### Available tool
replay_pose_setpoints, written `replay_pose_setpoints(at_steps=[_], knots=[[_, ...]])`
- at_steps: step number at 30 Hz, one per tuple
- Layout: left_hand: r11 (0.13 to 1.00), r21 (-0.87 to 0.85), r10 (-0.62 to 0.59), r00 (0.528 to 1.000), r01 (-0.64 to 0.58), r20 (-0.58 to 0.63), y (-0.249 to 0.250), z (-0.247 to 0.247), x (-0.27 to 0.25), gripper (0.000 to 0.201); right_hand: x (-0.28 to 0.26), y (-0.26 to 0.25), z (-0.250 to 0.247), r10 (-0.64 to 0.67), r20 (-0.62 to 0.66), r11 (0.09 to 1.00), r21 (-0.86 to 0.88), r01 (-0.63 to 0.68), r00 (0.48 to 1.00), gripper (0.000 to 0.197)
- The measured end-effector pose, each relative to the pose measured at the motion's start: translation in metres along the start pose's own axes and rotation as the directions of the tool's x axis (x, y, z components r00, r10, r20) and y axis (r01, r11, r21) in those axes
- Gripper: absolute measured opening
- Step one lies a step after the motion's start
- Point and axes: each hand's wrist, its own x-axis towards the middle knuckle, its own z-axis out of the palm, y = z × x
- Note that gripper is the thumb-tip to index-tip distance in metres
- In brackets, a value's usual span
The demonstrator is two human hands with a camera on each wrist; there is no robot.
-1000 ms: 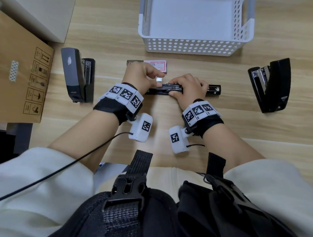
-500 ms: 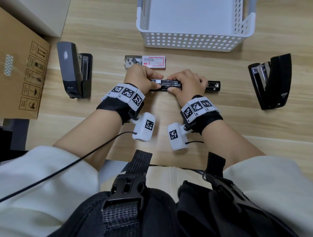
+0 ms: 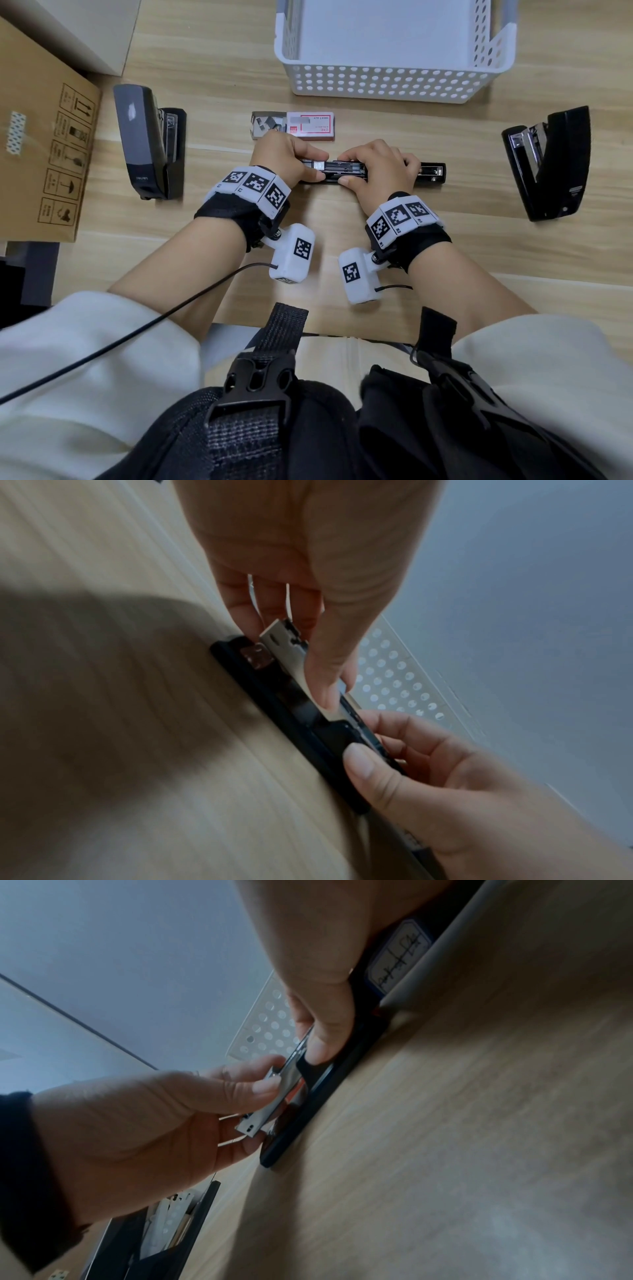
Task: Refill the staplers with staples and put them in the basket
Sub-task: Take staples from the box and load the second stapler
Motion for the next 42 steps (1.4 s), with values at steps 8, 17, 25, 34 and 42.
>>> replay_pose_setpoints(at_steps=[8, 17, 25, 34, 42], knots=[[0.982, -0.125, 0.146, 0.989, -0.142, 0.026, -0.005, 0.001, -0.003, 0.045, 0.0, -0.001, 0.0, 0.007, -0.002, 1.0, -0.006, -0.007, 1.0, 0.026], [0.964, 0.099, 0.244, 0.969, -0.247, 0.045, -0.024, -0.001, 0.001, 0.039, -0.001, -0.002, -0.002, 0.008, 0.011, 1.0, -0.012, -0.007, 1.0, 0.025], [0.972, 0.071, 0.22, 0.975, -0.223, 0.042, -0.028, -0.011, -0.001, 0.038, -0.001, -0.003, -0.003, 0.008, 0.007, 1.0, -0.016, -0.008, 1.0, 0.025], [0.993, 0.051, 0.112, 0.965, -0.103, -0.236, -0.015, -0.057, 0.023, 0.012, -0.001, -0.003, -0.003, 0.023, 0.003, 1.0, 0.0, -0.023, 1.0, 0.026], [0.902, 0.428, -0.014, 0.992, 0.065, -0.122, -0.009, -0.062, 0.044, 0.017, -0.002, -0.002, -0.002, 0.027, 0.013, 1.0, 0.006, -0.027, 1.0, 0.026]])
